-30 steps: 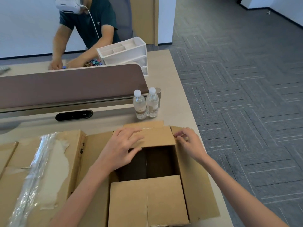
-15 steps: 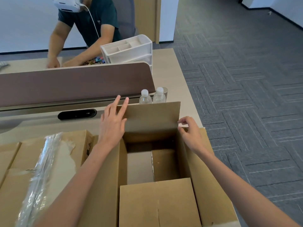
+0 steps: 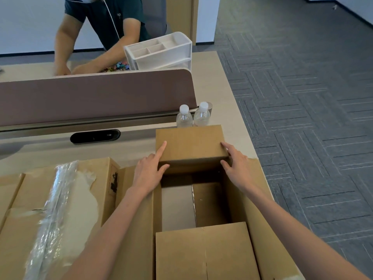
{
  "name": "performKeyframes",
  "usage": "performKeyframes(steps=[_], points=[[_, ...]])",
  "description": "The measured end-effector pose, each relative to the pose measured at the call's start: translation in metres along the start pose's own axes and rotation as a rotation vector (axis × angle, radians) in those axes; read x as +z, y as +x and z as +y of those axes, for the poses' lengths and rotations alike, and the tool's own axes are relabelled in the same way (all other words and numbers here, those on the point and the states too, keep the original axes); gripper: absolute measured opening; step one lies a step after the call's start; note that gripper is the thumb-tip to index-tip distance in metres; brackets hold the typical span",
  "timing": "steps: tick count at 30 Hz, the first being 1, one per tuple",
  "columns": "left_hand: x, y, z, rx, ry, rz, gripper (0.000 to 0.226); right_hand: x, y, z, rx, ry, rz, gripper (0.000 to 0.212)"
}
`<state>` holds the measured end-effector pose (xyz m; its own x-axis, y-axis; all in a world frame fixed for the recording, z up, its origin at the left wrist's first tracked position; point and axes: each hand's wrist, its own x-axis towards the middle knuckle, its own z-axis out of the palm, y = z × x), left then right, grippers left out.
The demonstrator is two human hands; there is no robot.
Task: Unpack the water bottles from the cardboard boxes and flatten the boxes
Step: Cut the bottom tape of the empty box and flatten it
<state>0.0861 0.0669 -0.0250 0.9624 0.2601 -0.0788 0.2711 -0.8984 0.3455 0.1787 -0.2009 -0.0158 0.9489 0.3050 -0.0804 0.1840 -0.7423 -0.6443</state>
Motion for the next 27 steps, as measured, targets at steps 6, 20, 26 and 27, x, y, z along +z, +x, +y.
performKeyframes(steps=[6, 20, 26, 27], points=[[0.007, -0.001, 0.004, -0.052, -0.001, 0.030, 0.056, 0.006, 0.000, 0.005, -0.036, -0.109, 0.040, 0.040], [0.016, 0.000, 0.003, 0.002, -0.124, 0.172, 0.013, 0.010, 0.003, 0.009, -0.110, -0.304, 0.085, 0.018], [0.018, 0.000, -0.001, 0.000, -0.162, 0.174, 0.018, 0.011, 0.002, 0.011, -0.165, -0.393, 0.098, 0.020], [0.019, -0.001, -0.002, 0.007, -0.170, 0.175, 0.020, 0.012, 0.001, 0.011, -0.185, -0.443, 0.090, 0.022]])
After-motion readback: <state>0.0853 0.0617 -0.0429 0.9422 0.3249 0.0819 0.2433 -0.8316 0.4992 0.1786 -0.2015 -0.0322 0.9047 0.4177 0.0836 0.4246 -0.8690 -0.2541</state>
